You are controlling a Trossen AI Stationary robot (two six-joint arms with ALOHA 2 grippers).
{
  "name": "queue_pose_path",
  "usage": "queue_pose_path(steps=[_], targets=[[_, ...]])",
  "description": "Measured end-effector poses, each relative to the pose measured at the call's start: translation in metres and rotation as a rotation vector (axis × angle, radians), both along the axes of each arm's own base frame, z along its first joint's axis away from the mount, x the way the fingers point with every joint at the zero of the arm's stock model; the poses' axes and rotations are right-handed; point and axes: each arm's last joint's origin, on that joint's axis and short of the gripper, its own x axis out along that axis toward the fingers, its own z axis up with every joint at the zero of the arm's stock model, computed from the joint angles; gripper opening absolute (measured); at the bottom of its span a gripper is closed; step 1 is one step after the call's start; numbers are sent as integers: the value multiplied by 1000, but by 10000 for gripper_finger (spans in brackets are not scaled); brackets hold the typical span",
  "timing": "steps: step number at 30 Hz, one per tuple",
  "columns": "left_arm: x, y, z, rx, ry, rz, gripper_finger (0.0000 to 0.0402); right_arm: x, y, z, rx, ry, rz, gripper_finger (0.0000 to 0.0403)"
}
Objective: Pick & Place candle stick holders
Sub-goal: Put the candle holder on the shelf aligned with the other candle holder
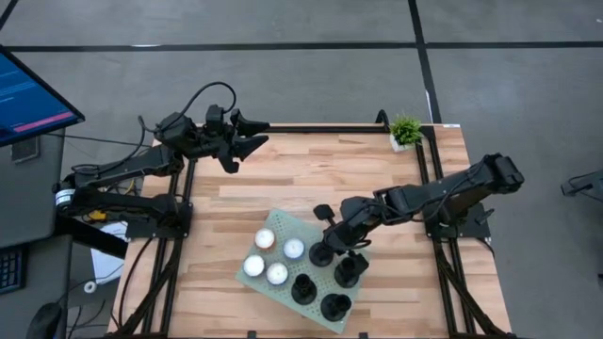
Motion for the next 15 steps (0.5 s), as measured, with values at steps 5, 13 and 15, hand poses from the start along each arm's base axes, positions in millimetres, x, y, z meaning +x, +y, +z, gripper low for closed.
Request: queue_pose_path(steps=[5,13,15], targets=[[0,0,0,0,-1,0,234,0,-3,-1,-11,4,-2,0],[0,0,0,0,-1,1,234,0,-3,-1,-16,3,-1,15],[0,0,0,0,-1,1,234,1,-5,-1,-16,2,-5,25]])
